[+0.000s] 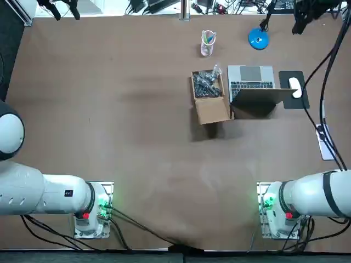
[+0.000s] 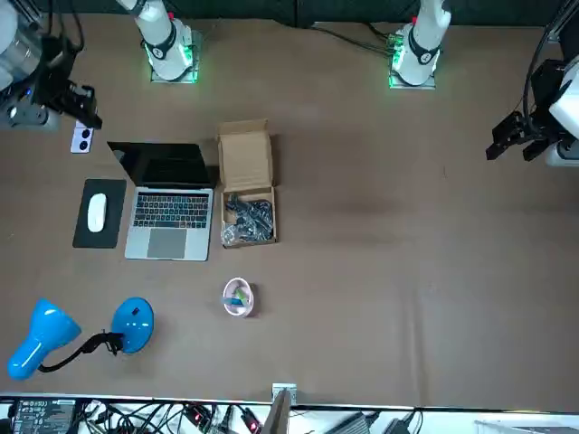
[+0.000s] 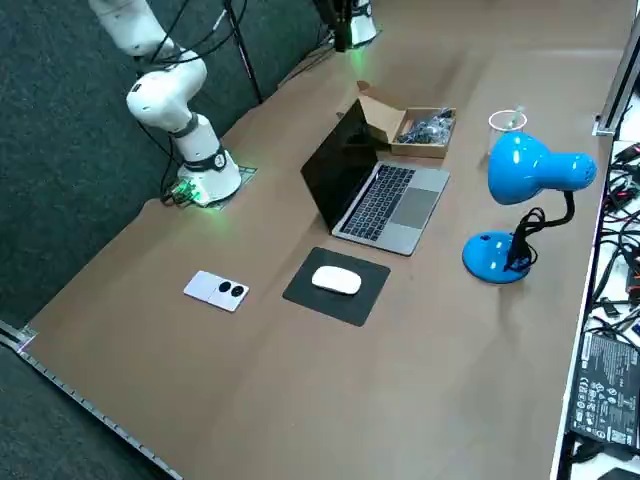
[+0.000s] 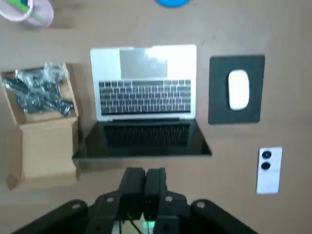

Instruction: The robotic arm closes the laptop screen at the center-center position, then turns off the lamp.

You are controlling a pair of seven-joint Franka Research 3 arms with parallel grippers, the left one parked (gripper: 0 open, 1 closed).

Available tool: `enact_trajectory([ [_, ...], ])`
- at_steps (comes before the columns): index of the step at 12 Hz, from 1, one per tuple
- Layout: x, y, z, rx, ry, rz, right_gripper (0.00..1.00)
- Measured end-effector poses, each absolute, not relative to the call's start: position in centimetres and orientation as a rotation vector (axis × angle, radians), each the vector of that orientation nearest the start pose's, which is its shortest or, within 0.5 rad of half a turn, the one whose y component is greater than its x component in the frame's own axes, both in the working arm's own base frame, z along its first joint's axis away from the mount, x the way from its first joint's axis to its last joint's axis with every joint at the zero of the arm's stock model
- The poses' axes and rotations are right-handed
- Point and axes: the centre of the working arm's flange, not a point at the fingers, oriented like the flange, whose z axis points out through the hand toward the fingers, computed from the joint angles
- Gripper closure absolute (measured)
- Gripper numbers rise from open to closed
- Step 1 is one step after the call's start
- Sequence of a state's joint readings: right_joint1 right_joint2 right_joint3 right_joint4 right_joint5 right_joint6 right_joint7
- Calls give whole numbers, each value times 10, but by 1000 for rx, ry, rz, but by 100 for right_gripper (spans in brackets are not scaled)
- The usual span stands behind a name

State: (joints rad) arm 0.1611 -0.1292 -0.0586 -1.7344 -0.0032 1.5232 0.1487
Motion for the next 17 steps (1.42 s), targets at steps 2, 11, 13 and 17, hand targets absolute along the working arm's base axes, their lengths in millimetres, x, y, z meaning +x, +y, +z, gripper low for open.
enact_trajectory([
  [2, 474, 55, 606, -3143, 82, 155, 96],
  [11, 367, 80, 522, -3177, 102, 122, 96],
  [13, 368, 80, 510, -3175, 105, 112, 96],
  [17, 369, 79, 462, -3173, 125, 102, 96],
])
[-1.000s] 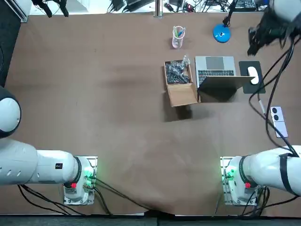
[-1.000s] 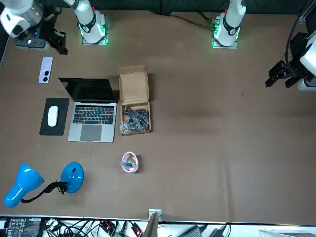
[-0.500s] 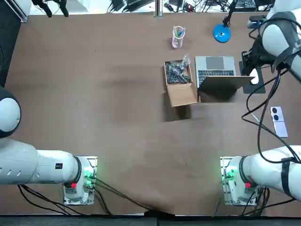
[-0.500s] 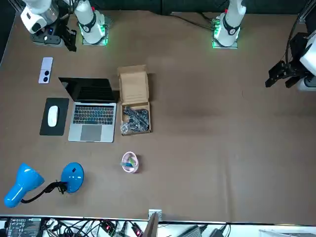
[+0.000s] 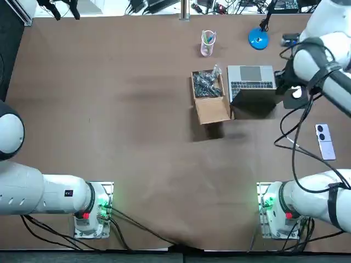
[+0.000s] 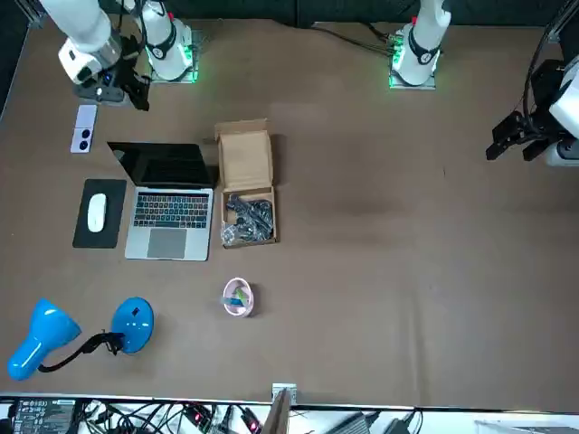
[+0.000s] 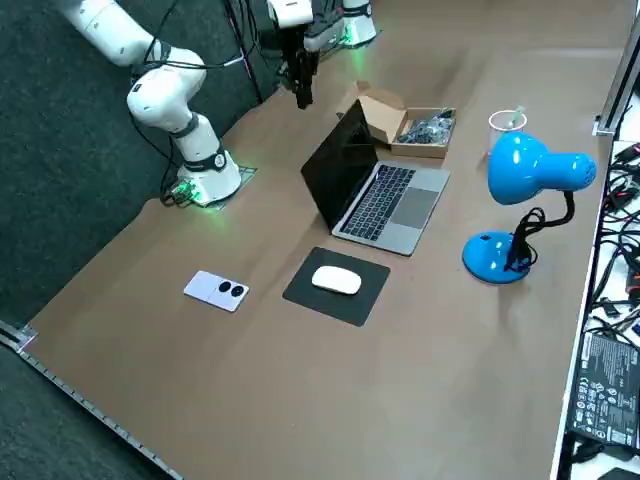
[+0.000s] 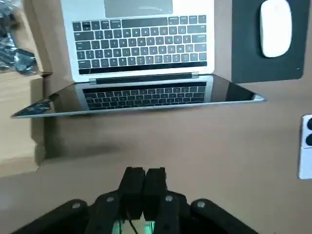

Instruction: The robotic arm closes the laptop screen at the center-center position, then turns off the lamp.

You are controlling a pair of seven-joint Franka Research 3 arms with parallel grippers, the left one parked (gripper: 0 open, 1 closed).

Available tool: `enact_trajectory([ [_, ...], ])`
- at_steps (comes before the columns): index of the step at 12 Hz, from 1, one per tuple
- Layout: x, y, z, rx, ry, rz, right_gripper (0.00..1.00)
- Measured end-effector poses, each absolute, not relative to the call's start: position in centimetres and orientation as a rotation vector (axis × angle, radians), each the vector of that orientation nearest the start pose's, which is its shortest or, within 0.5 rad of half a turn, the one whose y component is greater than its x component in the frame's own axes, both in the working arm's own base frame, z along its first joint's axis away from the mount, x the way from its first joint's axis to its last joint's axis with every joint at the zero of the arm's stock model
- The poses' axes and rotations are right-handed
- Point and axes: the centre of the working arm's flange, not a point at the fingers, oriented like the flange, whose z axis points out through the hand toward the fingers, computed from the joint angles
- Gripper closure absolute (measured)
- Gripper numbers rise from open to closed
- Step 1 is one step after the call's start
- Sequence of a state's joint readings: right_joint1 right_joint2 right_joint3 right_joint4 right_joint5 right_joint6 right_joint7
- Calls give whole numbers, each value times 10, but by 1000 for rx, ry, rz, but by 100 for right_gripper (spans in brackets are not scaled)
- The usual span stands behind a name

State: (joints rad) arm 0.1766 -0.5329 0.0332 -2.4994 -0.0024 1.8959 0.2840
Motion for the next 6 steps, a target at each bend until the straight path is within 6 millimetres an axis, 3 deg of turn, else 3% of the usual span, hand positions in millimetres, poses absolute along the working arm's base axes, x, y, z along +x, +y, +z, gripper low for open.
enact_trajectory([
  [6, 371, 78, 392, -3171, 166, 115, 96],
])
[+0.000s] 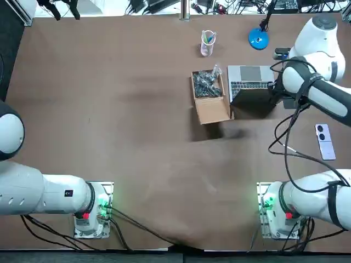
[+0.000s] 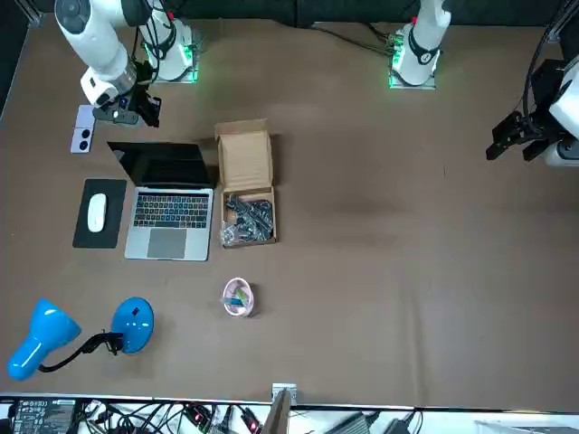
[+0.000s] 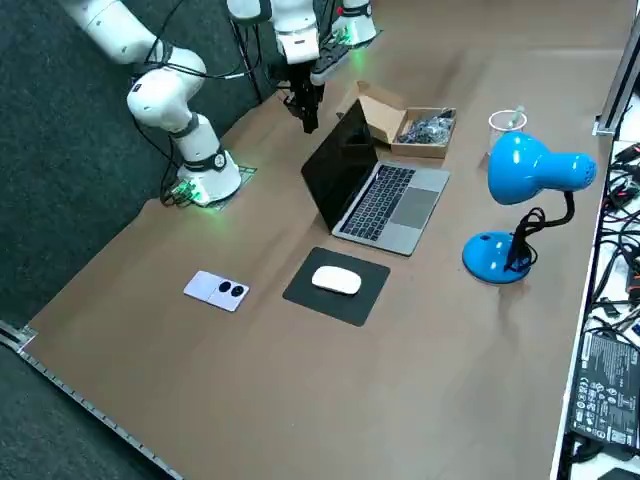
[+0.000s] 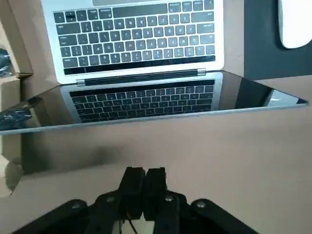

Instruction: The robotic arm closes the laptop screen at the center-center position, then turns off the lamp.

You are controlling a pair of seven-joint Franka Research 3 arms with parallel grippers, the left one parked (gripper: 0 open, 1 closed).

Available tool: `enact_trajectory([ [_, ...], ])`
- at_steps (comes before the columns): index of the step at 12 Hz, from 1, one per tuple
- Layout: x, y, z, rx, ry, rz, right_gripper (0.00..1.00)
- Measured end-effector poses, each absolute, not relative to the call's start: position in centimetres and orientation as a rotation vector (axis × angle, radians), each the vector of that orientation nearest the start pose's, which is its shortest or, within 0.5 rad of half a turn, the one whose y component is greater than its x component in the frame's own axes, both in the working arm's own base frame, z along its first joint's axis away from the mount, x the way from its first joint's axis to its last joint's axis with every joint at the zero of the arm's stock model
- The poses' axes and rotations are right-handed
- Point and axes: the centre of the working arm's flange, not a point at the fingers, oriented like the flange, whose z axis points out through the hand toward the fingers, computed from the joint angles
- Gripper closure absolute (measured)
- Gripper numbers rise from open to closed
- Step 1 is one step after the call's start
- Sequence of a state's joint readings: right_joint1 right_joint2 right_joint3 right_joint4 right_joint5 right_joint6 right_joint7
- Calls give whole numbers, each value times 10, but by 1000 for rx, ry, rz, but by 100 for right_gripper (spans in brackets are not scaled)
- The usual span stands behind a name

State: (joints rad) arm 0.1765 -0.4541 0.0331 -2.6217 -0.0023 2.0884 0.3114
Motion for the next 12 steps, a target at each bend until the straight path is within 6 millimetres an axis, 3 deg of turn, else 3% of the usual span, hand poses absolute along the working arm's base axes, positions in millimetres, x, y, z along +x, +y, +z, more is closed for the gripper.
enact_trajectory([
  [4, 377, 79, 376, -3172, 170, 130, 96],
  [12, 398, 82, 376, -3142, 220, -27, 96],
])
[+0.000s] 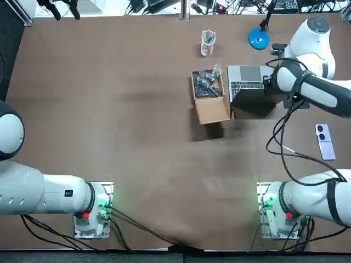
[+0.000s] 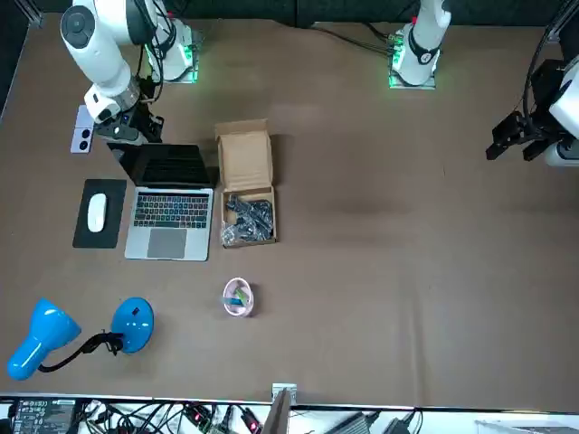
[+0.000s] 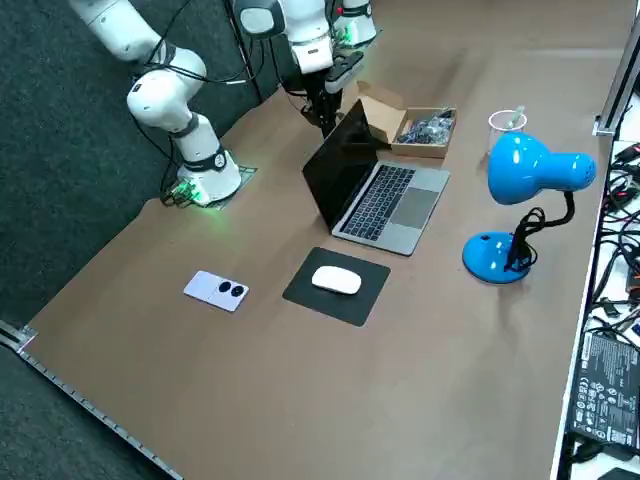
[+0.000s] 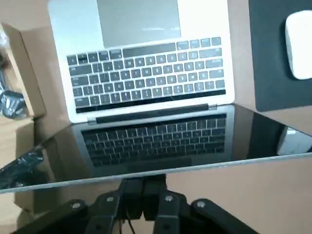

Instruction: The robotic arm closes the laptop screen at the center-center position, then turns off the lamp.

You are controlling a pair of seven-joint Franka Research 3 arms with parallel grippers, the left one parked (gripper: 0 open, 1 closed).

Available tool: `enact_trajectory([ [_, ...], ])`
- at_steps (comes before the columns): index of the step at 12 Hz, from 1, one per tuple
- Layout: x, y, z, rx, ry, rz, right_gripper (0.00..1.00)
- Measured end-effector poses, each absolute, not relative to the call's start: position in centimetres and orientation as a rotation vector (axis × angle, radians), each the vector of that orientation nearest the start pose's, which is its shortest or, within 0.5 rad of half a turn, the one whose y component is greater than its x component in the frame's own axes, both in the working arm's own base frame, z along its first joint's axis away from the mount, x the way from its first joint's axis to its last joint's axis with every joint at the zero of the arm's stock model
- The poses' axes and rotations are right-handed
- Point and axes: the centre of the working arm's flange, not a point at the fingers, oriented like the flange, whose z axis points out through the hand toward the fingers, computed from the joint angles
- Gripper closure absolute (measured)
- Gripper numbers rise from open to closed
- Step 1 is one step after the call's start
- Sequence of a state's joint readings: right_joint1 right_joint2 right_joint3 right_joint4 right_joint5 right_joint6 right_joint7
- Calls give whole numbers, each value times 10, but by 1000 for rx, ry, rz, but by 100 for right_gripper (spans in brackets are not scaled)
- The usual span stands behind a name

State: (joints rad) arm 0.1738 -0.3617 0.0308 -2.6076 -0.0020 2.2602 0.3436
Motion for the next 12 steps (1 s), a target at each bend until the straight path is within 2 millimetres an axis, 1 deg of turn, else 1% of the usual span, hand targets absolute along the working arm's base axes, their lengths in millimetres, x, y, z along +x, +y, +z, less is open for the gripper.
enact_trajectory([
  [4, 421, 85, 385, -3134, 228, -56, 96],
  [5, 435, 86, 386, -3131, 232, -60, 96],
  [6, 443, 87, 385, -3129, 237, -64, 96],
  [12, 502, 78, 359, -3117, 296, -76, 96],
])
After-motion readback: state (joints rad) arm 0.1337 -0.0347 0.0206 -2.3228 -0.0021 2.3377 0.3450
